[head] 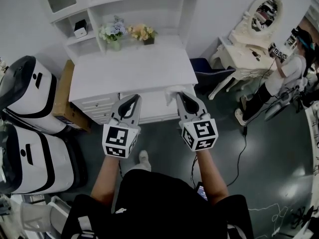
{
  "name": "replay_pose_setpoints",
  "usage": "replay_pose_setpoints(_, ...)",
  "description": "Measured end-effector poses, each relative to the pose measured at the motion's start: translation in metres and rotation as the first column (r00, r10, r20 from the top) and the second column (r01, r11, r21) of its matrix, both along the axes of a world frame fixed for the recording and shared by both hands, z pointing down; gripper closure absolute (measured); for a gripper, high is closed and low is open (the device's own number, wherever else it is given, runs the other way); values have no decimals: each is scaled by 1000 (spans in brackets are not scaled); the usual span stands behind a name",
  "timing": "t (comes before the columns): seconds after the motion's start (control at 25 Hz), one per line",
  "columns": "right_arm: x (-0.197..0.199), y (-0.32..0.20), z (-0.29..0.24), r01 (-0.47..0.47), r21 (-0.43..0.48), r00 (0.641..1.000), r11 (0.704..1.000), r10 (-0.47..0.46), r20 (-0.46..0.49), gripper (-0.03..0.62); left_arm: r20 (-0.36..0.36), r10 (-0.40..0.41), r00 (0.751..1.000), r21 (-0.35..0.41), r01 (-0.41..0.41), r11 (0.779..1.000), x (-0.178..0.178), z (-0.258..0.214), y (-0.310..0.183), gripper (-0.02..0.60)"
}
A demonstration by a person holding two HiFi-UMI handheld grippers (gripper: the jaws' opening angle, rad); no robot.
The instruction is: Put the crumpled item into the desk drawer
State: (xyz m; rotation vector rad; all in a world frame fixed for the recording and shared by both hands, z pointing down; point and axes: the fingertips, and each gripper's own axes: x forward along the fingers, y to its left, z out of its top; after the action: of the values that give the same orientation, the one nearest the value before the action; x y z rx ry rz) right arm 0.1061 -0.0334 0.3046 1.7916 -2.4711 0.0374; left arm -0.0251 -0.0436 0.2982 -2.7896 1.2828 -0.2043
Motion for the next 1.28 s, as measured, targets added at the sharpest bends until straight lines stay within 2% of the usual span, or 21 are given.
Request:
replay_pose_setpoints(0.44,-15,-70,2,-13,-21,1000,1000,13,0,585,0,12,1000,-20,-12,1000,-16,1,-74,571)
replay_pose_setpoints(0.64,-20,-94,6,-25,-33,1000,999,25,-5,585,-3,45,999,-35,-46,998,-16,5,-96,571)
replay_pose_setpoints(1.28,-49,-154,19,-60,-47,998,997,59,-28,585,-18,84,996,-51,-84,995,-42,19,-161,571)
